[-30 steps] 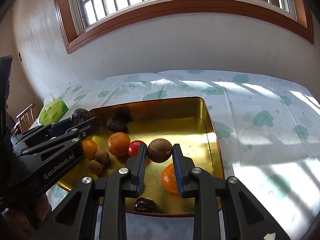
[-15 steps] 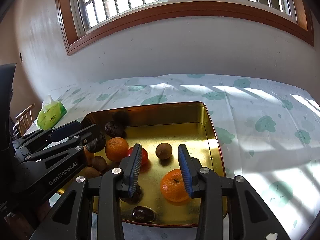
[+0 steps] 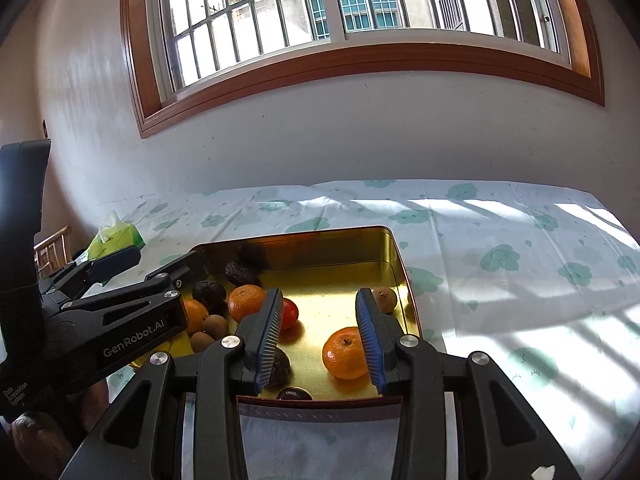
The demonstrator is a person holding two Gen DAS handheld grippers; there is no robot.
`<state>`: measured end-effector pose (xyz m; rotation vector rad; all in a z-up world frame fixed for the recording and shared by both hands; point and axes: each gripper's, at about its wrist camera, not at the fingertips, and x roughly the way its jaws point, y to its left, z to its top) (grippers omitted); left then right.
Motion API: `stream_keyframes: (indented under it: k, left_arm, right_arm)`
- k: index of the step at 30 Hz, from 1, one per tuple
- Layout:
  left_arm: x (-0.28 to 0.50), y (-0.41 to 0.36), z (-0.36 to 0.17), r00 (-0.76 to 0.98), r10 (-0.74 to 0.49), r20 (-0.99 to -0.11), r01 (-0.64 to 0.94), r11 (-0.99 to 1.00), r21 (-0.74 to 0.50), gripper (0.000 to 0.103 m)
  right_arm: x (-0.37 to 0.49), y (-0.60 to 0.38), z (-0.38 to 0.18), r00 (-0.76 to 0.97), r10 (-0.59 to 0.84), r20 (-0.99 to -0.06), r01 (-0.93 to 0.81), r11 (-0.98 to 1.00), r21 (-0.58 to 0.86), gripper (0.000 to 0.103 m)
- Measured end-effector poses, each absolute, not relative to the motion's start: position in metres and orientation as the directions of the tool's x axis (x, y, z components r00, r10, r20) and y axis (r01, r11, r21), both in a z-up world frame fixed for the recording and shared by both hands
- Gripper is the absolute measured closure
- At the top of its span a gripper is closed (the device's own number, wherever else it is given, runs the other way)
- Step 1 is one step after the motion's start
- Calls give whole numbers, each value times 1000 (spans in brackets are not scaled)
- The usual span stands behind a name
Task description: Organize fruits
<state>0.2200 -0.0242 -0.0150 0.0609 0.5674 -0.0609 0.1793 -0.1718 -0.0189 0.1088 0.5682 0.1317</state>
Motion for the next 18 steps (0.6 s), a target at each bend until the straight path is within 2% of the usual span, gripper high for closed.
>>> stream_keyframes:
  k: [5,9,18]
  left_arm:
    - [198,-18,-3,852,-43,-522,71,997,33,13]
    - [180,-12,4,854,-52,-518,73,997,21,10]
    - [144,-3,16,847,-87,-524,104,995,2,9]
  right_arm:
    - [155,-174,-15,849,149,-507,-89,986,141,57]
    - [135,-172,-11,859,140,-493,-87,988,130,57]
    - [102,-166,-7,863,136,-486,-89,989,119,57]
